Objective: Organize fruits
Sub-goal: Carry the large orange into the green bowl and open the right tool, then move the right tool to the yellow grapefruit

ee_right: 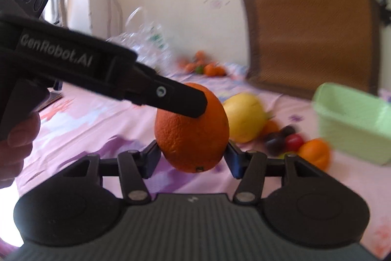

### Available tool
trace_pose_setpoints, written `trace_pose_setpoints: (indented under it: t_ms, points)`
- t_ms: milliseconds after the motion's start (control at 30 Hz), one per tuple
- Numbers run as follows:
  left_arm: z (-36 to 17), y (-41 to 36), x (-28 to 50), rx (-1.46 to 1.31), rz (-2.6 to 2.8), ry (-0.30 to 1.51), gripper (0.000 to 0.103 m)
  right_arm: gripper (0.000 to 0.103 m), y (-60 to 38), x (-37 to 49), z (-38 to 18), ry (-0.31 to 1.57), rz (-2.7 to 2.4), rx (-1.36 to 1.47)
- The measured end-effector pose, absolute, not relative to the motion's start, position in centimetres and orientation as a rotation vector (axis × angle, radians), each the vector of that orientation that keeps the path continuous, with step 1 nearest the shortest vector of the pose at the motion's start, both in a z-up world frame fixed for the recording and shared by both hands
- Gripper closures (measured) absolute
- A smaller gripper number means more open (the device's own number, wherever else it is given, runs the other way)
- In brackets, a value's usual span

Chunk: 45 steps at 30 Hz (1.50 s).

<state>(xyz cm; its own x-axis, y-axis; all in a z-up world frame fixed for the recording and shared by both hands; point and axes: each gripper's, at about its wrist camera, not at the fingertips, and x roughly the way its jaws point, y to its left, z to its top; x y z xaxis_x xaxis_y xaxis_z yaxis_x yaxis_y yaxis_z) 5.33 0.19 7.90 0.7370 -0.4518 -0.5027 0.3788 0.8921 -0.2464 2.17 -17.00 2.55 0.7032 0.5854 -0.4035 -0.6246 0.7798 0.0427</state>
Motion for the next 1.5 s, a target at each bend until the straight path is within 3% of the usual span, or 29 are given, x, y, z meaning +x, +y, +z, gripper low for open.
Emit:
trace_pose_setpoints:
  t_ms: [200, 367, 633, 800, 1133, 1200, 1333, 1500]
  points:
    - [9.7, -8.2, 12.4, -0.094, -0.586, 0.515, 0.044, 0.044, -23.7, 7.2, 4.2, 0.339, 0.467, -0.12]
    - [8.6, -13.0, 17.0, -0.128, -0.613, 0.567, 0.044, 0.044, -27.0, 11.9, 3.6, 0.377, 0.372, -0.123]
    - [6.1, -14.7, 19.7, -0.147, -0.61, 0.636, 0.043, 0.044, -27.8, 13.9, 1.6, 0.429, 0.313, -0.092]
    - [5.5, -15.4, 19.8, -0.103, -0.597, 0.671, 0.043, 0.037, -28.7, 13.9, 1.4, 0.401, 0.29, -0.08]
    - [10.1, -3.0, 11.0, -0.261, -0.494, 0.495, 0.041, 0.039, -31.8, 10.6, 3.5, 0.217, 0.3, 0.1]
    - [10.3, -0.2, 8.9, -0.25, -0.421, 0.478, 0.041, 0.044, -31.9, 9.8, 3.9, 0.201, 0.313, 0.128]
    - [9.3, 4.1, 6.5, -0.261, -0.296, 0.495, 0.041, 0.052, -30.6, 8.6, 4.4, 0.248, 0.378, 0.175]
    - [6.0, 8.4, 5.9, -0.407, -0.256, 0.57, 0.041, 0.053, -25.1, 7.2, 4.5, 0.318, 0.516, 0.114]
